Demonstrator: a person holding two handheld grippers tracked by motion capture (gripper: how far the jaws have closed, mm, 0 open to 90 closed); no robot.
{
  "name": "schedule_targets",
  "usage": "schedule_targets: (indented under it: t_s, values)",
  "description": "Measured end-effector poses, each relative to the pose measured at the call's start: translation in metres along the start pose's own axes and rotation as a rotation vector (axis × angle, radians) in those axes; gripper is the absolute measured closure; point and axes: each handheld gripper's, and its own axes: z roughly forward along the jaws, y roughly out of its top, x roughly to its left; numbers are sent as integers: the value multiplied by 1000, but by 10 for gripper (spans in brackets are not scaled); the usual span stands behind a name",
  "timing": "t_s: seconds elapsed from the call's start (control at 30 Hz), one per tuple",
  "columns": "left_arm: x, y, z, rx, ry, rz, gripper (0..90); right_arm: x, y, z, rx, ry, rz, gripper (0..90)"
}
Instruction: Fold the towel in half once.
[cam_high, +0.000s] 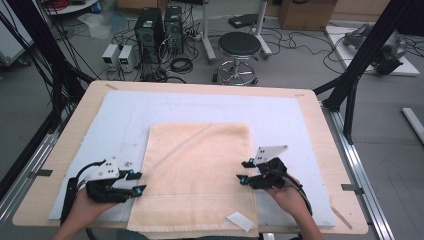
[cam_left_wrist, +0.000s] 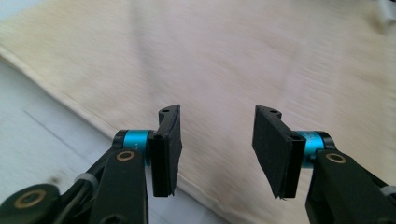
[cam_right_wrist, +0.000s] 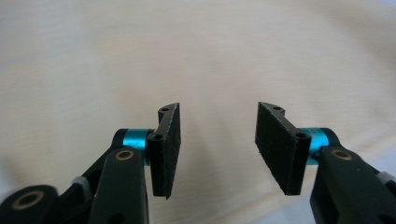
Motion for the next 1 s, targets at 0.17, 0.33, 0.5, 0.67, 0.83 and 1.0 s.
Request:
schedule_targets:
  t_s: [0.17,0.33,0.5,0.67,0.83,1.0]
  values:
    - [33,19,25,-6,106,-53,495,-37,10,8,0,-101,69,449]
    - [59,22,47,1,175,-128,526,-72,14,21,14,-127,130,457]
    - [56,19,51,53,127,-127,518,-67,9,28,37,-14,110,552]
    - [46,22,50,72,100,-72,529,-43,7,26,70,79,28,594]
    - [46,19,52,98,100,-81,526,-37,4,35,123,106,3,849]
    - [46,20,47,73,98,-79,526,-30,6,26,134,106,-21,865]
